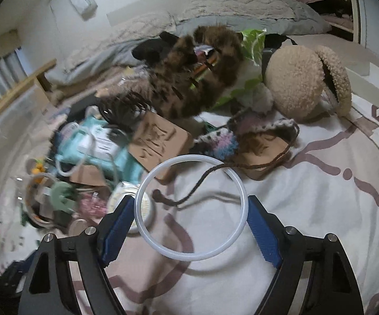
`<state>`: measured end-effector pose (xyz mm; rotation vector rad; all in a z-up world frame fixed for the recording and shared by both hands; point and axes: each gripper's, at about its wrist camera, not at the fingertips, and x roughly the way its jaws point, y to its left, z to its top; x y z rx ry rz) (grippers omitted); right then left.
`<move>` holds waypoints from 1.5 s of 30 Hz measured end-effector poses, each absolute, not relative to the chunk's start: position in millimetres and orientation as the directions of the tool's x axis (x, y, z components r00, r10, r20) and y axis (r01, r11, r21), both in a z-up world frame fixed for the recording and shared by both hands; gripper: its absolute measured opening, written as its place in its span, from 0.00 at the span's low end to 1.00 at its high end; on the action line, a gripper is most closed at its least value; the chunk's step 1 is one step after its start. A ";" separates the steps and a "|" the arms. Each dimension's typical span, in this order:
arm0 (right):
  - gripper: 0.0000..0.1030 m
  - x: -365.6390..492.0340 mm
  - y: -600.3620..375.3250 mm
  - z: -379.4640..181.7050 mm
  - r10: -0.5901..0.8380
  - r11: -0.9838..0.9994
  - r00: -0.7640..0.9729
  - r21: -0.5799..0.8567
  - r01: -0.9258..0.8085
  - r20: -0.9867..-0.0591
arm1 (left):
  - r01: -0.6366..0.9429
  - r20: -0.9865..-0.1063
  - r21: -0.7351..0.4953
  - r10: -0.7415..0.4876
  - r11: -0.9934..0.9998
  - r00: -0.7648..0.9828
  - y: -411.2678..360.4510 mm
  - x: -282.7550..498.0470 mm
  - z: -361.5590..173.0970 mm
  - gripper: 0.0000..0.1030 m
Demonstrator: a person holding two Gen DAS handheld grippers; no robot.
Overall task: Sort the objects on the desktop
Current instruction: 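Close the left gripper on the green clip while the right gripper closes on the white ring, then lift the green clip and the white ring toward the clear box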
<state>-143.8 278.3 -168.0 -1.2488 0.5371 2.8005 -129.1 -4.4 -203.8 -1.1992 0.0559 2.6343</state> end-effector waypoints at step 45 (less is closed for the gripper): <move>0.82 -117.5 198.9 -145.5 -0.423 -0.881 -0.633 0.458 0.119 -0.648 | -0.207 -0.666 -0.124 0.236 -0.971 -0.708 -28.4 -117.9 -172.0 0.53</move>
